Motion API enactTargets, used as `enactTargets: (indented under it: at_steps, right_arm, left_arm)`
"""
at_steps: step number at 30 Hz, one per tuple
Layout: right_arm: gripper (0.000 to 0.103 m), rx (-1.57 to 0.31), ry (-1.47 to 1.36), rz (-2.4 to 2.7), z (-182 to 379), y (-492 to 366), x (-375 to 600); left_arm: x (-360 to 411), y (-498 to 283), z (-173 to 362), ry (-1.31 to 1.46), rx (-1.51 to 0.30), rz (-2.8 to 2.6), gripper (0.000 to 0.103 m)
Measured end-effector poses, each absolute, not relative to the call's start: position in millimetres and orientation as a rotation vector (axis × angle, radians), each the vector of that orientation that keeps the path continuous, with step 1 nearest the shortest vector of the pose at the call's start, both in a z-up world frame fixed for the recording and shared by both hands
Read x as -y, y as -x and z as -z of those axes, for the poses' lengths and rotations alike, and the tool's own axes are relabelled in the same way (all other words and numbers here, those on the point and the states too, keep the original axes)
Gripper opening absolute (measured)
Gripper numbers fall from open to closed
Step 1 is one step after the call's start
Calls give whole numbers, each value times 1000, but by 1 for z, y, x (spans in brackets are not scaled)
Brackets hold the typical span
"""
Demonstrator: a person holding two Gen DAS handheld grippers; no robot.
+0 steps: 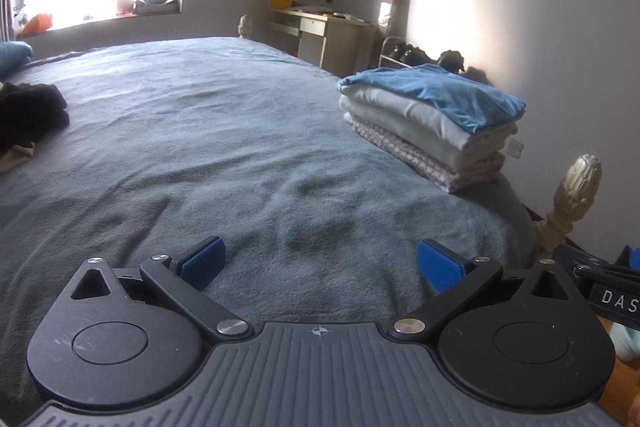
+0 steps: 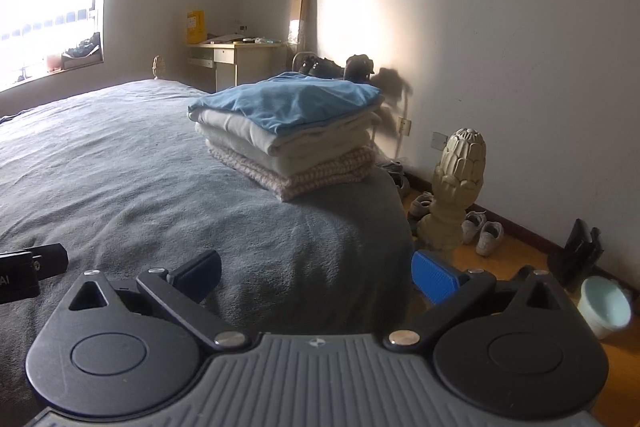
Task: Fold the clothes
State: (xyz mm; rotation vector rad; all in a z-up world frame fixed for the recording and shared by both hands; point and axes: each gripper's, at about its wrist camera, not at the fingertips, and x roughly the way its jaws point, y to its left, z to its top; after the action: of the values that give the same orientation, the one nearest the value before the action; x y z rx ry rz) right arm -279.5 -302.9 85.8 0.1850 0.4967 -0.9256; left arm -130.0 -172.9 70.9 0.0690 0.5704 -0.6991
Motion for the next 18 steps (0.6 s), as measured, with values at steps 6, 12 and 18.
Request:
enactTargets:
  at_steps: [6,12,18]
  right_arm:
    - [103,-475,-210,885,-101,275,303]
    - [103,-458,-219,892,-105,275,303]
    - [103,-460,-247,918,-104,279,305]
  left_arm:
    - [168,138,-88,-89,-511,646,103]
    - [167,144,-98,-117,-458,607,103]
    - [172,145,-95,-125,-484,612,103]
